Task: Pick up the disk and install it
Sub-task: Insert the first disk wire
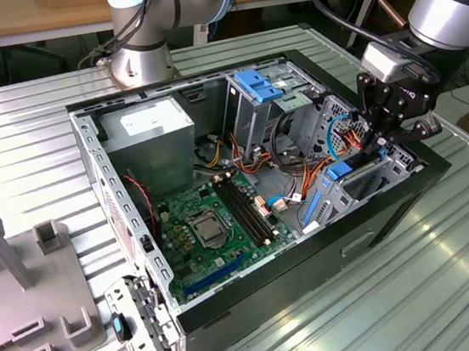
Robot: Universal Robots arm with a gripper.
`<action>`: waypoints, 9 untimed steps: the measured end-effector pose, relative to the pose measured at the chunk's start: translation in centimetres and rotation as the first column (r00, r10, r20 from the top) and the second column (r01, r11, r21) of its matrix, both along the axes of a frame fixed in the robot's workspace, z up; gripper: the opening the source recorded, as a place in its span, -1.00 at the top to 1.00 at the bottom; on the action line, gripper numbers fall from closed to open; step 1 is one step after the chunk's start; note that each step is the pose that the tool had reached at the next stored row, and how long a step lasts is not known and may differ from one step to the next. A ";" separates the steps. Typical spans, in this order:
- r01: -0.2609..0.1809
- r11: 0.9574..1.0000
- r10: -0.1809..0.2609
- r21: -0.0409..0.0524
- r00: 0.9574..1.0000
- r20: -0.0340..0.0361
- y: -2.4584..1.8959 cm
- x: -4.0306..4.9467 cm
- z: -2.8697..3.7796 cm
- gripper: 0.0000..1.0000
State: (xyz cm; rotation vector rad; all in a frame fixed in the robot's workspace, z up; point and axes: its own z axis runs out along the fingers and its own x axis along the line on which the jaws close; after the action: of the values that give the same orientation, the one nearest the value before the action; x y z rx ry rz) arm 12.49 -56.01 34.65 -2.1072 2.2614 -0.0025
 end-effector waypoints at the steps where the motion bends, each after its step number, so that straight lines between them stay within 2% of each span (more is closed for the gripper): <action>1: 0.000 1.000 0.000 0.000 1.000 0.000 0.00 0.00 -0.02 0.66; 9: 0.000 1.000 0.000 0.000 1.000 0.000 0.00 0.00 -0.18 0.66</action>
State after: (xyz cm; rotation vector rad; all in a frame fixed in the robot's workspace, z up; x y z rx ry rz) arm 12.49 -56.01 34.47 -2.1072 2.2615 -0.0025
